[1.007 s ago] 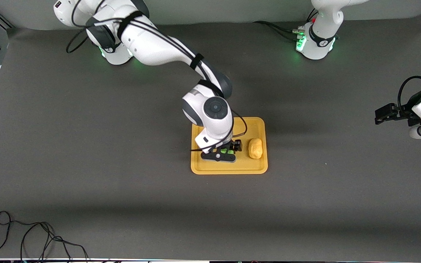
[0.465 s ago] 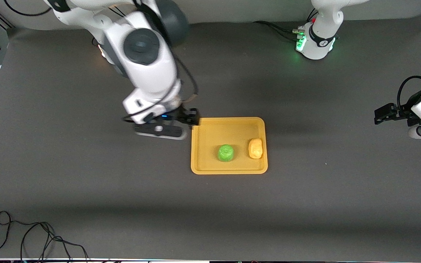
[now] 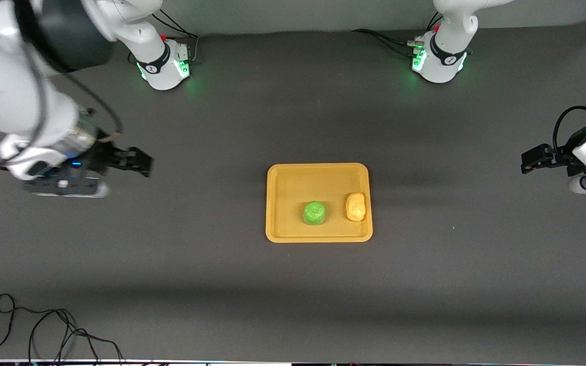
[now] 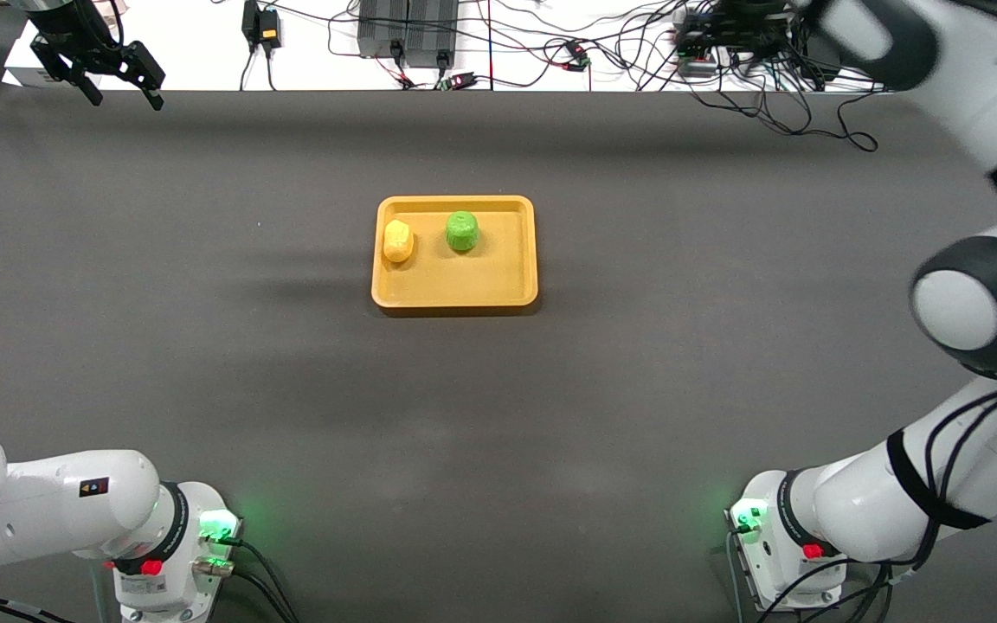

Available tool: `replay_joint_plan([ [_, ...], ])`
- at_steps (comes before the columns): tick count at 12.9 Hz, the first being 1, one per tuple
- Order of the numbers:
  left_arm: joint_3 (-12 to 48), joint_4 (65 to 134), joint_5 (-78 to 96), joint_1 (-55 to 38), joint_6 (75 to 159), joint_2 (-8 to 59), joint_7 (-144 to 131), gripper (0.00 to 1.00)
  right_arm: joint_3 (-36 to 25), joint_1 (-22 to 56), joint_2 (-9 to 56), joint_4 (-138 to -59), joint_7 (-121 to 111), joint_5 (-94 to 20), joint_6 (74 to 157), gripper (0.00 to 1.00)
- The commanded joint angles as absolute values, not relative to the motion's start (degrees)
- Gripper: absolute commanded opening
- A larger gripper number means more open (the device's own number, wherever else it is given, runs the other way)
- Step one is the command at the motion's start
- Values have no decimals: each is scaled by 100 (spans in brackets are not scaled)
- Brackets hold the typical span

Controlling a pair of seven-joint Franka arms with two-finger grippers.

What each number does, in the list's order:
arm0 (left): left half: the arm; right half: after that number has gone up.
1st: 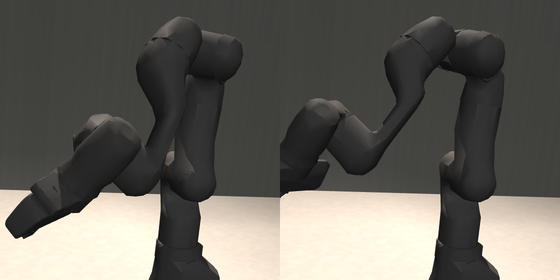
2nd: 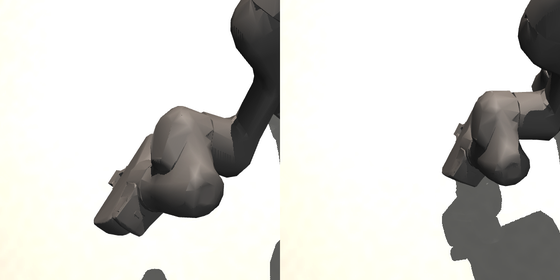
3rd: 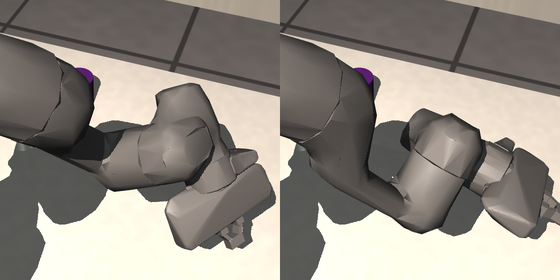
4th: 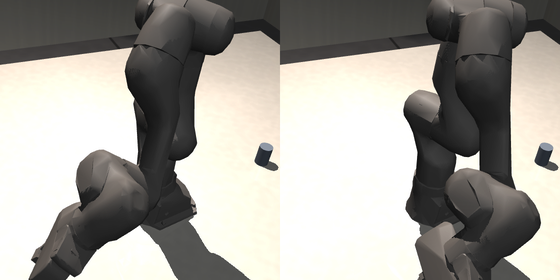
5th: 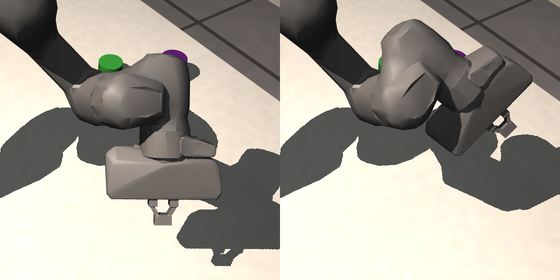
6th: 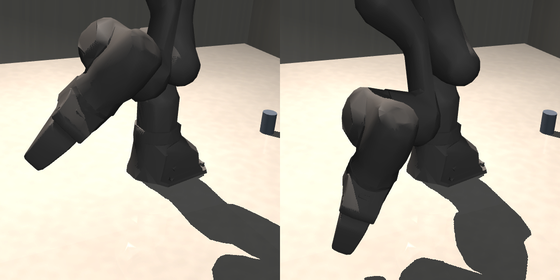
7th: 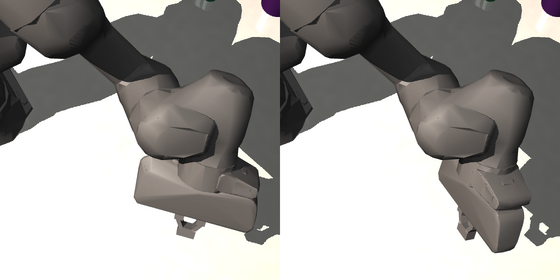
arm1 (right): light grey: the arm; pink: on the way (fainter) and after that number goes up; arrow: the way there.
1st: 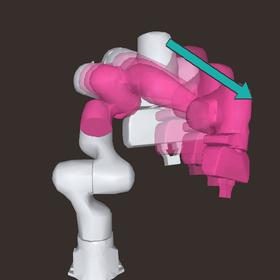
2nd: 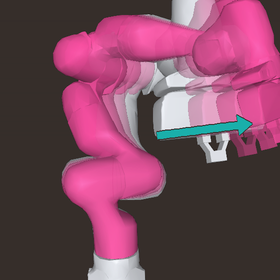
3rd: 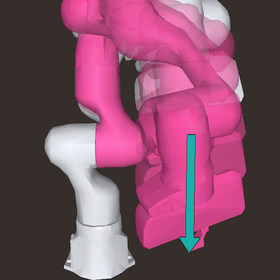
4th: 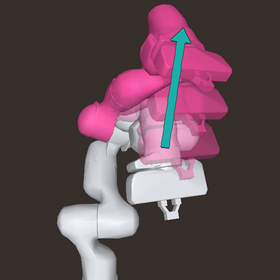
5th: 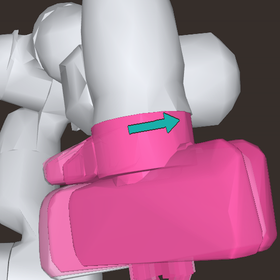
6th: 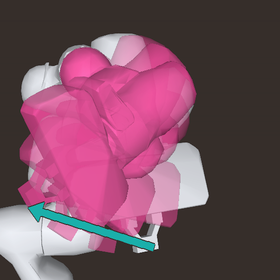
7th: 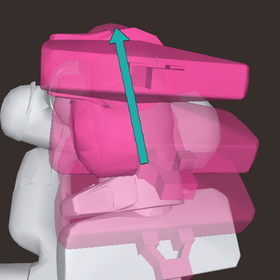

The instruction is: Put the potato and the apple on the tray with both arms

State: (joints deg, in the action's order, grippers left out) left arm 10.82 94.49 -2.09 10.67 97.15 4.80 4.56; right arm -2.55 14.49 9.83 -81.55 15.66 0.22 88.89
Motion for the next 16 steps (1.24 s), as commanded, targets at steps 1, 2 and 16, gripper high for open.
replay_joint_plan([
  [1,1072,9273,-229,1002,9677,589,325,100,-149,741,282,-9078,698,18,9210,100],
  [2,1072,9246,-246,1011,9685,606,343,100,-149,512,220,-9166,512,9,9228,100],
  [16,1081,9026,-237,914,9545,721,317,100,-211,123,211,-9105,184,44,9114,100],
])
